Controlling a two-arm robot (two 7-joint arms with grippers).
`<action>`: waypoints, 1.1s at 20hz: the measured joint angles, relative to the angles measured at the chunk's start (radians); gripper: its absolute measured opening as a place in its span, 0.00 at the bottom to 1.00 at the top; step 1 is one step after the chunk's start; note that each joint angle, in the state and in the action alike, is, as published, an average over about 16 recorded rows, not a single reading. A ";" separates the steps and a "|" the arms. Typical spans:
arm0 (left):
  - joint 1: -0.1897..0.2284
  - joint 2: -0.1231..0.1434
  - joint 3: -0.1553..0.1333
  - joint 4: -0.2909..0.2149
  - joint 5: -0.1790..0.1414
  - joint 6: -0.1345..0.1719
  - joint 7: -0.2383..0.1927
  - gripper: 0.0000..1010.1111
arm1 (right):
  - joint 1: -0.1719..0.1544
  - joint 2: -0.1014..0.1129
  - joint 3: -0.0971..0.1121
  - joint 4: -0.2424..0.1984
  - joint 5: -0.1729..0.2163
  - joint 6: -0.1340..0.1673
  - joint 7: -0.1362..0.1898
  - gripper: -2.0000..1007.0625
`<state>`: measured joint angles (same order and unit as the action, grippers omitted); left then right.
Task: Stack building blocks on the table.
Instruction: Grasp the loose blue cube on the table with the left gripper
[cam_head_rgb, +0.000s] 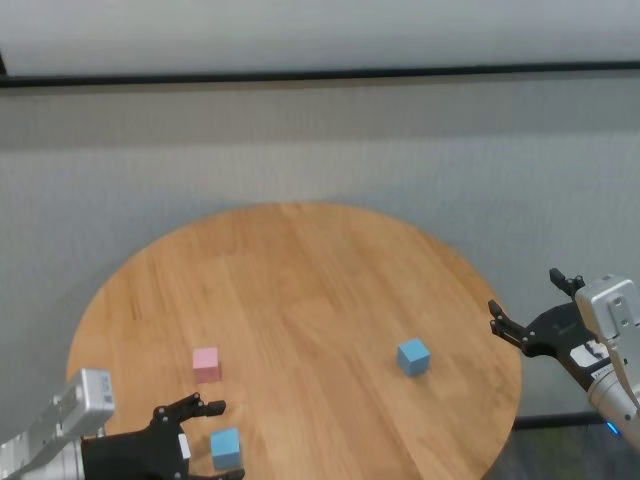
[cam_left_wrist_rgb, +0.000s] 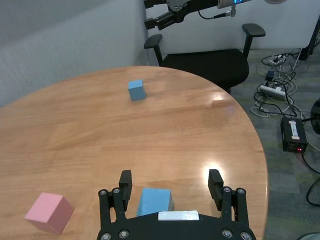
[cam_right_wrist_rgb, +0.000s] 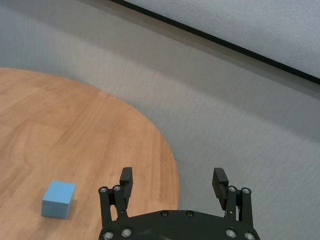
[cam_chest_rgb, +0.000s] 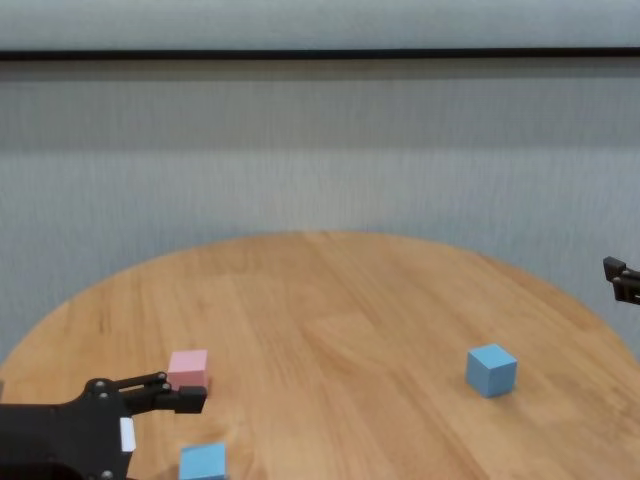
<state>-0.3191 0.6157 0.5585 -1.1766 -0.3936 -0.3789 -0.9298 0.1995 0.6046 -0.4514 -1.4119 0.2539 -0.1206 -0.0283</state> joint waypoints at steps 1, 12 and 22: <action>-0.001 -0.002 0.001 0.004 0.000 -0.001 0.000 0.99 | 0.000 0.000 0.000 0.000 0.000 0.000 0.000 1.00; -0.014 -0.024 0.005 0.043 -0.006 -0.009 -0.009 0.99 | 0.000 0.000 0.000 0.000 0.000 0.000 0.000 1.00; -0.036 -0.050 0.010 0.094 -0.011 -0.020 -0.019 0.99 | 0.000 0.000 0.000 0.000 0.000 0.000 0.000 1.00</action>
<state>-0.3546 0.5657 0.5683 -1.0827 -0.4041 -0.3993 -0.9483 0.1995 0.6046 -0.4514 -1.4119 0.2539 -0.1206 -0.0283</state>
